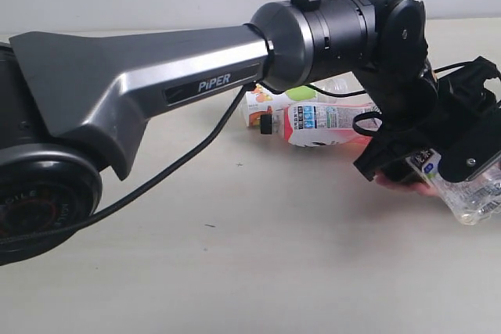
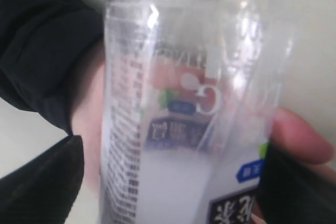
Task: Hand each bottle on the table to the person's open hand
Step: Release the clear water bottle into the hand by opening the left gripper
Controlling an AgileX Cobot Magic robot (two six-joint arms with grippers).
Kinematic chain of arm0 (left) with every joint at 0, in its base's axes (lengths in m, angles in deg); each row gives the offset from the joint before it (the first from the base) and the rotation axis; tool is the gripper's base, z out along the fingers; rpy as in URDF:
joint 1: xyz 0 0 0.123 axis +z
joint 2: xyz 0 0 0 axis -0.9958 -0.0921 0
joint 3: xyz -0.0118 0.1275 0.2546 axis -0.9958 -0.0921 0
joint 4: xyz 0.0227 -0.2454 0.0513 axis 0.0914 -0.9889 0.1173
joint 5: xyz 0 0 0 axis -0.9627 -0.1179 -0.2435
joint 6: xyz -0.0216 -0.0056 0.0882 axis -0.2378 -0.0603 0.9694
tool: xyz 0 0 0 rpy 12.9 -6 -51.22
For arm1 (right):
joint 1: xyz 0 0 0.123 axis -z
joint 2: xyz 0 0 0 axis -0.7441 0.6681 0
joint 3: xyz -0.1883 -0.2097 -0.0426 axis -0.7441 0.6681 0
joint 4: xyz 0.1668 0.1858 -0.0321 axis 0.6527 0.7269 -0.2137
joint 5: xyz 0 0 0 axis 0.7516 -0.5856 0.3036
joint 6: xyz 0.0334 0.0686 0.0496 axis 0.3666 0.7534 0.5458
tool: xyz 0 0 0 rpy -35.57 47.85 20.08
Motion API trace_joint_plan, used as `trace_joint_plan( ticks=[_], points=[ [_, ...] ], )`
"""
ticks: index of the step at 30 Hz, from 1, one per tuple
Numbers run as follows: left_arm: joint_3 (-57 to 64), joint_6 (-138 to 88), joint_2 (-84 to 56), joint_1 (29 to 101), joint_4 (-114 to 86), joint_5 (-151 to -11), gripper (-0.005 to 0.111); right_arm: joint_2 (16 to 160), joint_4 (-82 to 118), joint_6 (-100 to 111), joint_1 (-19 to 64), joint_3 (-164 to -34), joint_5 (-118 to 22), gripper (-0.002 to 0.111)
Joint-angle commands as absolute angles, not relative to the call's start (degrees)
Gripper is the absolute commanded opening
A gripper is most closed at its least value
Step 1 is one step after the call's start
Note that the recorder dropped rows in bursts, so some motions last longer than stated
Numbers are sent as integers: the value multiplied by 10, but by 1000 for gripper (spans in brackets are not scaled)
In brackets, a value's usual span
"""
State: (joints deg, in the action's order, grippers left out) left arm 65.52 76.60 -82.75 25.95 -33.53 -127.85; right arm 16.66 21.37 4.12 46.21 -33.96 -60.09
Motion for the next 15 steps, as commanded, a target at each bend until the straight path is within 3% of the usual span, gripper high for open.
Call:
trace_joint_plan(
  ticks=[1,15],
  points=[
    [660,752,-824,258,-337,-1284,83,164,212,36,467,-337,-594,0],
    [660,650,-791,259,-263,-1338,83,164,212,36,467,-337,-594,0]
  ],
)
